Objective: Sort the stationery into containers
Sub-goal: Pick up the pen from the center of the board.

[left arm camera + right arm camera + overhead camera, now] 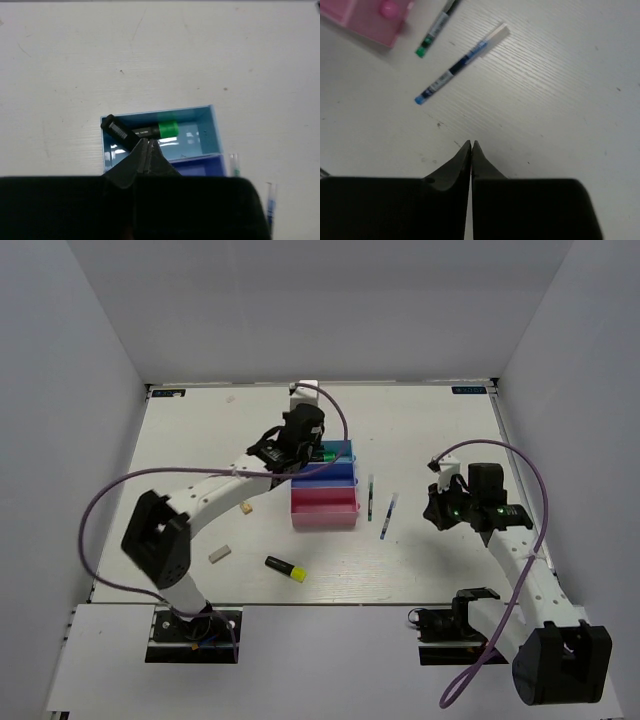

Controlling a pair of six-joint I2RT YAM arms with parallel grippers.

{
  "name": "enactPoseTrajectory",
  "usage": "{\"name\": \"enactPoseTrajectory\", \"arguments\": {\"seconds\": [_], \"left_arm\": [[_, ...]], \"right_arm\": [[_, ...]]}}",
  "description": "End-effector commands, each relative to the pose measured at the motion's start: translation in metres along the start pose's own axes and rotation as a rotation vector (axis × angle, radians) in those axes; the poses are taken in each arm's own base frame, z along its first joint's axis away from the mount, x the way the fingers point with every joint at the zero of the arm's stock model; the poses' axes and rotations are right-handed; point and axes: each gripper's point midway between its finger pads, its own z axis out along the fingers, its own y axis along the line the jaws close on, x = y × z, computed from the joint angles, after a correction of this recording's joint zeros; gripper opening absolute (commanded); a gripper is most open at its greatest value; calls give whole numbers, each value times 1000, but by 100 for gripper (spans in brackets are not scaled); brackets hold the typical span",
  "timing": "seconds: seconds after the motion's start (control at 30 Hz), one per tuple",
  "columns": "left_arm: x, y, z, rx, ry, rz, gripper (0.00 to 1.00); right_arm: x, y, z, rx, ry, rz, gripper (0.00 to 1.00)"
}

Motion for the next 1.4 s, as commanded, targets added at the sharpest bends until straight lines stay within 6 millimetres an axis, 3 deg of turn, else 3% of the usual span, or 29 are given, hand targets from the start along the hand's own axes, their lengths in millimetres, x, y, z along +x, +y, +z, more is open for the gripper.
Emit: {"name": "enactPoseTrajectory", "arguments": {"seconds": [0.0,0.03,0.07,0.1,0.13,0.17,0.2,0.23,0.27,0.3,0.33,0.37,0.43,0.47,0.5,0.53,0.57,0.6,0.67,0.8,0.9,1.0,1.03,1.37], "left_arm": [[-35,17,-57,16,-38,-34,0],[-29,40,-82,-16,22,-36,0],[-13,49,-88,-7,85,-73,0],[14,75,-93,-57,177,-72,0],[15,91,-116,-59,193,-107,8],[53,123,-115,-134,286,-177,26],[71,134,-124,-146,345,-196,47],[70,141,-143,-123,330,-236,71],[80,151,-148,-140,350,-243,79],[117,177,-151,-214,426,-253,86],[118,183,-165,-216,412,-280,92],[141,201,-169,-270,453,-304,92],[152,211,-180,-282,461,-352,93],[152,213,-183,-282,447,-366,93],[162,222,-185,-318,457,-380,93],[167,230,-188,-346,458,-391,93],[168,235,-192,-363,439,-398,93],[171,244,-195,-412,432,-395,93],[167,258,-200,-483,393,-381,93],[166,274,-206,-563,368,-405,96],[163,282,-211,-600,344,-431,97],[163,299,-224,-715,291,-488,100],[161,313,-232,-804,250,-492,100],[156,323,-248,-875,150,-550,100]], "right_arm": [[-18,47,-9,-260,-98,-112,0],[-23,53,-10,-307,-120,-172,0],[-35,69,-17,-390,-158,-196,0],[-43,79,-16,-447,-147,-212,0],[-61,90,-23,-503,-176,-238,0],[-54,104,-18,-567,-107,-236,19],[-54,120,-18,-622,-77,-273,27],[-73,125,-17,-632,-79,-306,35],[-66,142,-9,-681,-17,-328,45],[-63,161,-7,-723,10,-377,53],[-64,159,9,-682,55,-402,54],[-53,190,9,-743,95,-481,55],[-51,196,32,-687,166,-524,53],[-45,224,31,-698,194,-589,53],[-42,230,33,-690,224,-586,53],[-28,237,49,-673,299,-564,53],[-31,256,51,-640,288,-629,56],[-23,261,57,-629,330,-626,61],[-15,279,70,-581,367,-678,63],[-14,308,81,-540,388,-714,68],[-11,317,93,-489,395,-720,69],[-1,325,106,-458,429,-727,69],[1,328,112,-450,431,-713,69],[20,330,138,-354,441,-732,68]]}}
